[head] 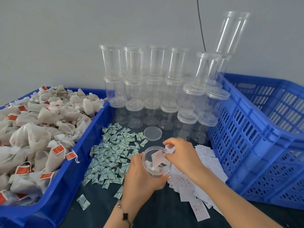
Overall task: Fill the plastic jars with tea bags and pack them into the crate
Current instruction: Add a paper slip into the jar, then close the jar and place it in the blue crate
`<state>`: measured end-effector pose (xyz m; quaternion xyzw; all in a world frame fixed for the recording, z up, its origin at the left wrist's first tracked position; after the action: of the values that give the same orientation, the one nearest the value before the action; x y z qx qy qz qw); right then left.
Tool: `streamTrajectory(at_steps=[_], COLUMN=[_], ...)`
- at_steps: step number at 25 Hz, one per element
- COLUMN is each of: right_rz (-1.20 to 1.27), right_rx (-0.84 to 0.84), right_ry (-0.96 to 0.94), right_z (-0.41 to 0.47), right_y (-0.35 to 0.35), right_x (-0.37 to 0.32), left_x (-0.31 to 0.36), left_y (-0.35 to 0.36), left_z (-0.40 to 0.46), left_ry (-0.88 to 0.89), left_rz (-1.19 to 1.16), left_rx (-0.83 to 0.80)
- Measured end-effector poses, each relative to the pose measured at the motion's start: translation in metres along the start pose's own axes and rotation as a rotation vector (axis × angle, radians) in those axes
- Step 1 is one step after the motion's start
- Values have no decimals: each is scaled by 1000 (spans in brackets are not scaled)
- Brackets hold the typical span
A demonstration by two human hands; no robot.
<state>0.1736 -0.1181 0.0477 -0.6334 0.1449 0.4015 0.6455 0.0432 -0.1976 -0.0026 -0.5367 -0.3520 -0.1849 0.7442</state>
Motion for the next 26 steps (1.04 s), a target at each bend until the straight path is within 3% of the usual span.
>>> streamTrajectory(at_steps=[4,10,16,21,26], right_rz=[139,50,439,245,189], right_rx=[46,79,34,186,-73], right_ry=[119,119,223,106,214], right_z=[-1,-18,-47,-54,-57], right_y=[-34,-76,-139,-139,-149], right_x=[-4,-17,-14,-14,-25], left_x=[37,99,132,132,135], left_y=[-9,-14,-14,-8,-19], left_z=[3,3,-1,-4,0], left_ry=[147,398,438,448,420], left_rz=[-1,173,-66,-61,-75], left_rx=[24,13,-28,-32,-68])
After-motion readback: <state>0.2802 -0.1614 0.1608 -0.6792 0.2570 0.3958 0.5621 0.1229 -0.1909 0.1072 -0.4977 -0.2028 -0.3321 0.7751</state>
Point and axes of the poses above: each hand's wrist, its own z-axis towards the middle knuckle, its own y-axis out of the palm, x = y × z, the point moved 2 cm from there along z, towards the middle knuckle, and after that the axes turned 12 degrees about z, right-handed, at the moved point
